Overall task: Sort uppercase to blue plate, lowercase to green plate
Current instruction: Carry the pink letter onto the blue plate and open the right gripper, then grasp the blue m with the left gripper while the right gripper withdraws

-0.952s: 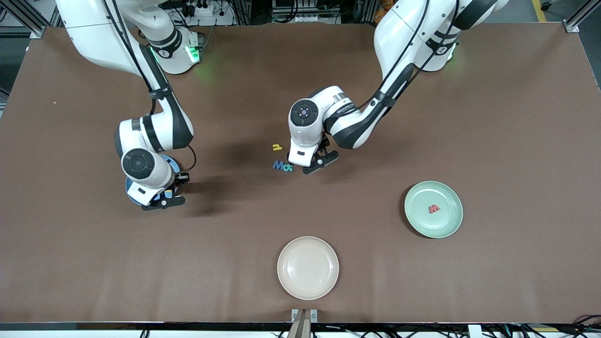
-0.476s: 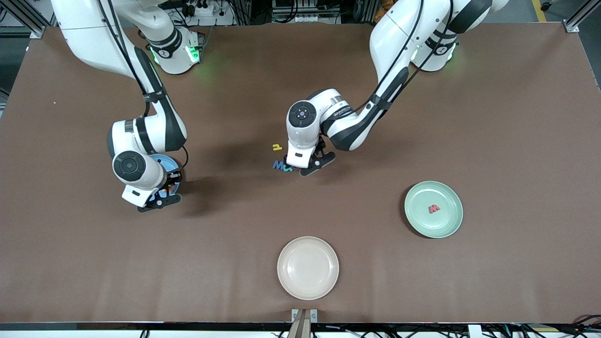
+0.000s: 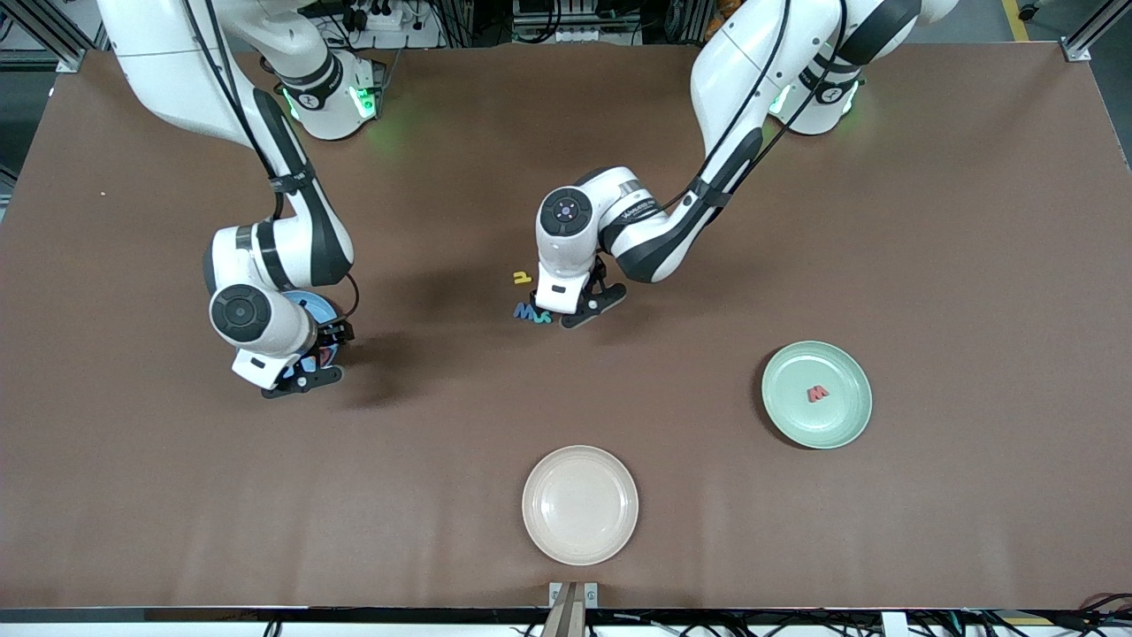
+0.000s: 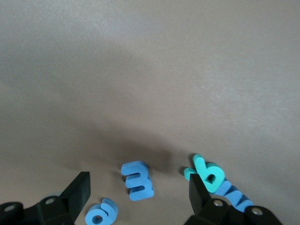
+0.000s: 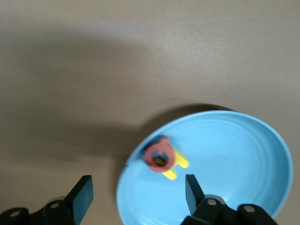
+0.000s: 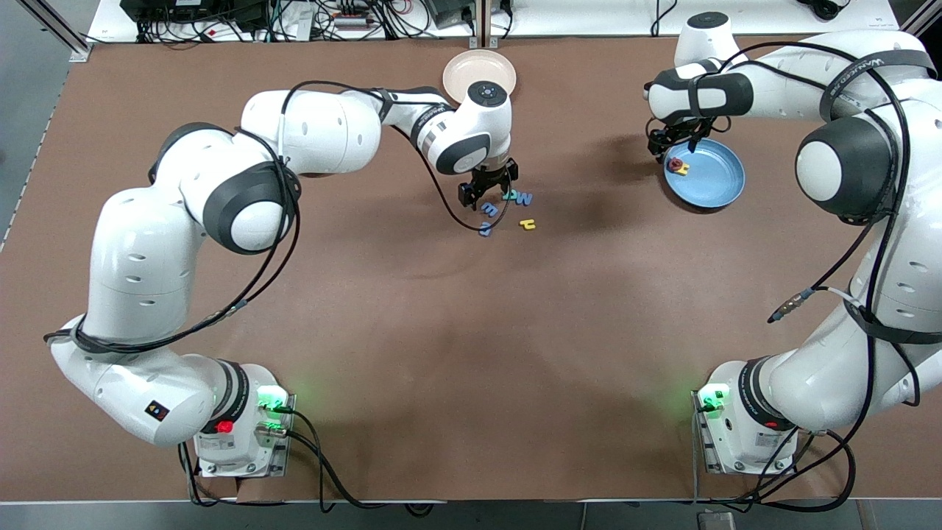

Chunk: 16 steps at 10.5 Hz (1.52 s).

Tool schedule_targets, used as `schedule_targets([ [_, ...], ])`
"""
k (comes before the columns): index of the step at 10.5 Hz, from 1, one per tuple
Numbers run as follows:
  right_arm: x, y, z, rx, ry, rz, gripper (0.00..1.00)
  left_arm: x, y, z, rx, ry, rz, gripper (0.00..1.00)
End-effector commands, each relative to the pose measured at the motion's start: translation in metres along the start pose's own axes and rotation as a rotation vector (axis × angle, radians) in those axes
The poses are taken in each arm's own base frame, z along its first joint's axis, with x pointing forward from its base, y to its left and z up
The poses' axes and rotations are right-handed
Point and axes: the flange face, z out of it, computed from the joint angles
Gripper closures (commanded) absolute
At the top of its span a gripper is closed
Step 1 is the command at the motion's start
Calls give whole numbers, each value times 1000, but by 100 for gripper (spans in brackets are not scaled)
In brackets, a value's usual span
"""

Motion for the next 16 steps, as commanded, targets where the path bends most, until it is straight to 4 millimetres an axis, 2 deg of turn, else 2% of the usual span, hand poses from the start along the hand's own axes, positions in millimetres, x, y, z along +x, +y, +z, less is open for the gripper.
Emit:
schedule_targets([
  [1,3,-21,-7,40,32,102,13,-5,-4,6,5,21,0,13],
  [3,4,-60,-16,63,42,199,13,-8,-3,8,7,20,3,14],
  [8,0,-121,-22,103,67,285,13,-8,-3,19,-4,12,4,22],
  [9,-6,-135,-23,117,88,290,13,-9,-3,20,-2,12,4,27],
  [11,-21,-145,-11,134,131,280,13,-9,-3,22,-1,11,4,38],
  [13,-22,-149,-12,136,135,284,13,-7,-4,23,0,10,7,55],
  [14,-24,-160,-13,143,143,296,13,-7,-4,23,0,11,15,66],
  [16,-24,-170,-14,156,157,325,13,-7,-4,24,2,22,35,100],
])
